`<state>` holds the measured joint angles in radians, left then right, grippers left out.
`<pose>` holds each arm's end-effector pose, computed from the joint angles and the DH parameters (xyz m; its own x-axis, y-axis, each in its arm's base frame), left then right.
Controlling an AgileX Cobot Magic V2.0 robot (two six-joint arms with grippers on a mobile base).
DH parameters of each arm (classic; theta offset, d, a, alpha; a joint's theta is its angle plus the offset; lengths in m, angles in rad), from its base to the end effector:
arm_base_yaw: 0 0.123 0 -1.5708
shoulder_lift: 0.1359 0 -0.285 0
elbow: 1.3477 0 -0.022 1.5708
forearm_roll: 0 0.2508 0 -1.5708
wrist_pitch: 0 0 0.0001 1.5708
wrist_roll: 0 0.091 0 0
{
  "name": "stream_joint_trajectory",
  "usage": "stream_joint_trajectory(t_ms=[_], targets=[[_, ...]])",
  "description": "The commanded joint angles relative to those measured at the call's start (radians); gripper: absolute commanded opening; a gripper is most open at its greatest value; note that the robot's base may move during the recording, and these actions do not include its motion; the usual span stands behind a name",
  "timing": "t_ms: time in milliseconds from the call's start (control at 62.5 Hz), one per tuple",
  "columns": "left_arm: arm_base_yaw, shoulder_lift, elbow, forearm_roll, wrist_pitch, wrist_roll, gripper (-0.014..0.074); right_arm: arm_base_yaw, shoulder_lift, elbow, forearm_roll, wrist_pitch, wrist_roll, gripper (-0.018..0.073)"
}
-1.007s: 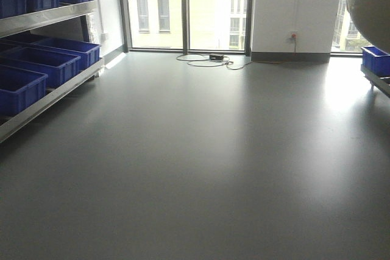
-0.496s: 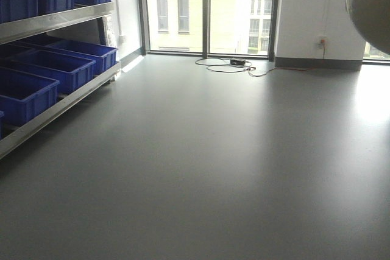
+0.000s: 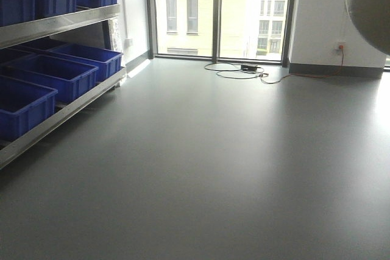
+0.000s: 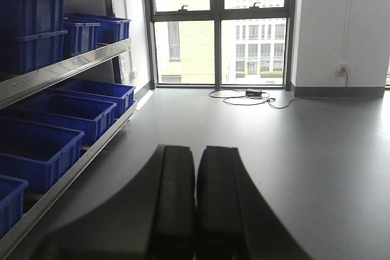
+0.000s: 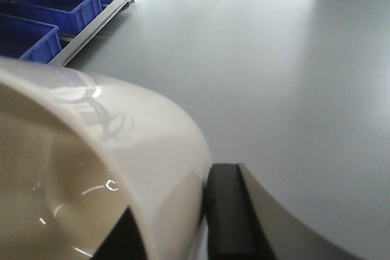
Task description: Move white bin to right shelf second layer
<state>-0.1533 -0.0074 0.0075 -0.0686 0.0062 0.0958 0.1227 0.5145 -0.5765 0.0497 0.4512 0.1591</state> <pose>0.0553 -0.0086 0.2105 0.0840 0.0145 -0.9964 0.1509 0.9882 0.0271 0.1037 0.0148 0.3275 -0.3176 0.1647 -0.9338 -0.0803 0.9766 0.1996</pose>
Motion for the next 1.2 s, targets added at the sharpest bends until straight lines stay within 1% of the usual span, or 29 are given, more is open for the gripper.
stream_joint_trajectory(t_ms=[0, 1183], targets=[[-0.003, -0.013, 0.033, -0.005, -0.087, -0.007, 0.0085, -0.008, 0.001, -0.031, 0.002, -0.105, 0.001, 0.0056], [-0.003, -0.013, 0.033, -0.005, -0.087, -0.007, 0.0085, -0.008, 0.001, -0.031, 0.002, -0.105, 0.001, 0.0056]])
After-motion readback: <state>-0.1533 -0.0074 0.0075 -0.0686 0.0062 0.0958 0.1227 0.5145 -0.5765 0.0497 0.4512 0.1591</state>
